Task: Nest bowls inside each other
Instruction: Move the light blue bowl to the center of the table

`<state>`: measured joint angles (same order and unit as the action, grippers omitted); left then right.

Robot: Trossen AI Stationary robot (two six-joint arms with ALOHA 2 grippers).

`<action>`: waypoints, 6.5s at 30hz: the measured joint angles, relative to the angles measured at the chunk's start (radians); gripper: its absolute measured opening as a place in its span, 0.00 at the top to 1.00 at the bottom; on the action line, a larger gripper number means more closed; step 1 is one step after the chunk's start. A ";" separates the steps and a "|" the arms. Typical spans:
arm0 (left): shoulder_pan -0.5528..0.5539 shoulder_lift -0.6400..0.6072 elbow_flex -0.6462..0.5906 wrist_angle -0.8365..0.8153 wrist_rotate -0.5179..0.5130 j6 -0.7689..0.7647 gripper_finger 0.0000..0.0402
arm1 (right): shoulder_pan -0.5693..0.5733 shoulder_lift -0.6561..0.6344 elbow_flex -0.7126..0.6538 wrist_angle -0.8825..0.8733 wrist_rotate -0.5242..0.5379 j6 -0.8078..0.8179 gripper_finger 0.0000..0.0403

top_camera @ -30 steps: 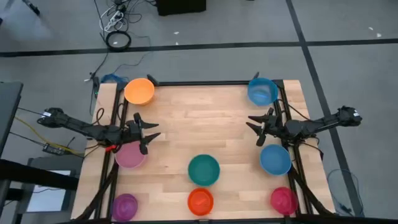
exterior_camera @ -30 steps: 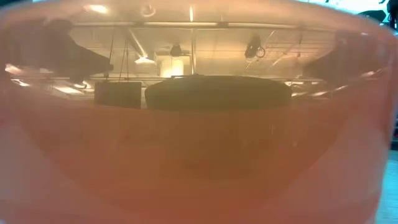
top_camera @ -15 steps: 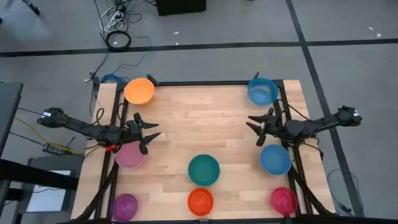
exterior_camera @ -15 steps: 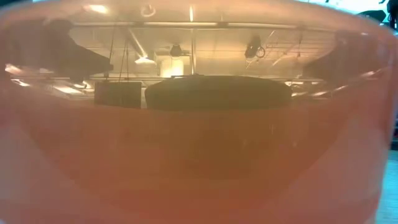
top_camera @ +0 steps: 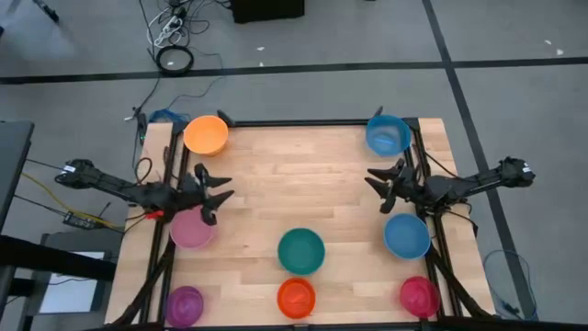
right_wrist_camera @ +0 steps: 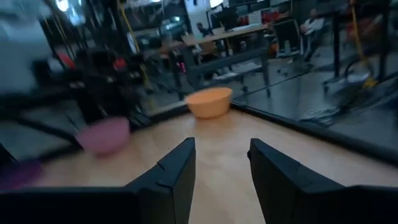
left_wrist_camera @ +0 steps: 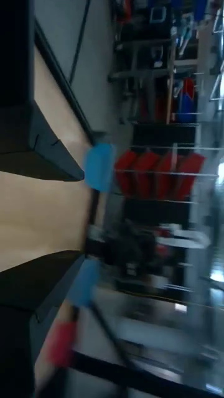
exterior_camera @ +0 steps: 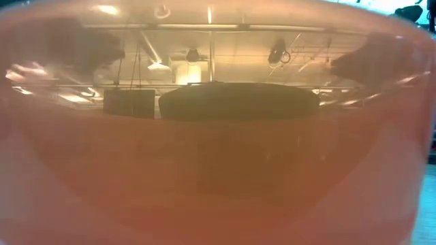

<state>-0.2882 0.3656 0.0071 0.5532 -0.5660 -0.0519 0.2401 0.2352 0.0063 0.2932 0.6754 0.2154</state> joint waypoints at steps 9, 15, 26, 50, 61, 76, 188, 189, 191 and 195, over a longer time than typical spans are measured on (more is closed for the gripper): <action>0.000 0.001 0.000 0.150 -0.030 -0.124 0.50 | 0.000 0.000 0.005 0.163 -0.006 0.155 0.65; 0.000 0.001 0.000 0.162 -0.070 -0.184 0.50 | 0.000 0.000 0.021 0.226 -0.006 0.135 0.65; 0.000 0.025 0.050 0.079 0.000 -0.253 0.50 | -0.028 0.000 0.024 0.012 -0.073 0.256 0.61; 0.005 0.385 0.271 0.011 -0.208 -0.116 0.50 | -0.441 0.165 0.409 -0.786 -0.188 0.300 0.48; 0.068 0.400 0.271 -0.083 -0.296 -0.192 0.50 | -0.634 0.404 0.576 -0.911 -0.250 0.324 0.54; 0.068 0.400 0.271 -0.085 -0.254 -0.189 0.50 | -0.689 0.520 0.584 -0.907 -0.190 0.340 0.61; 0.064 0.399 0.273 -0.135 -0.167 -0.261 0.50 | -0.351 1.404 1.183 -0.826 -0.540 0.279 1.00; 0.064 0.399 0.273 -0.135 -0.167 -0.261 0.50 | -0.351 1.404 1.170 -0.826 -0.541 0.287 1.00; 0.064 0.399 0.273 -0.135 -0.167 -0.263 0.50 | -0.351 1.415 1.139 -0.821 -0.541 0.305 1.00; 0.064 0.399 0.273 -0.133 -0.165 -0.267 0.50 | -0.351 1.416 1.047 -0.743 -0.555 0.351 1.00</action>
<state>-0.2241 0.7649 0.2798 0.4202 -0.7309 -0.3193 -0.1112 1.6516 1.0535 -0.4496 0.1205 0.5661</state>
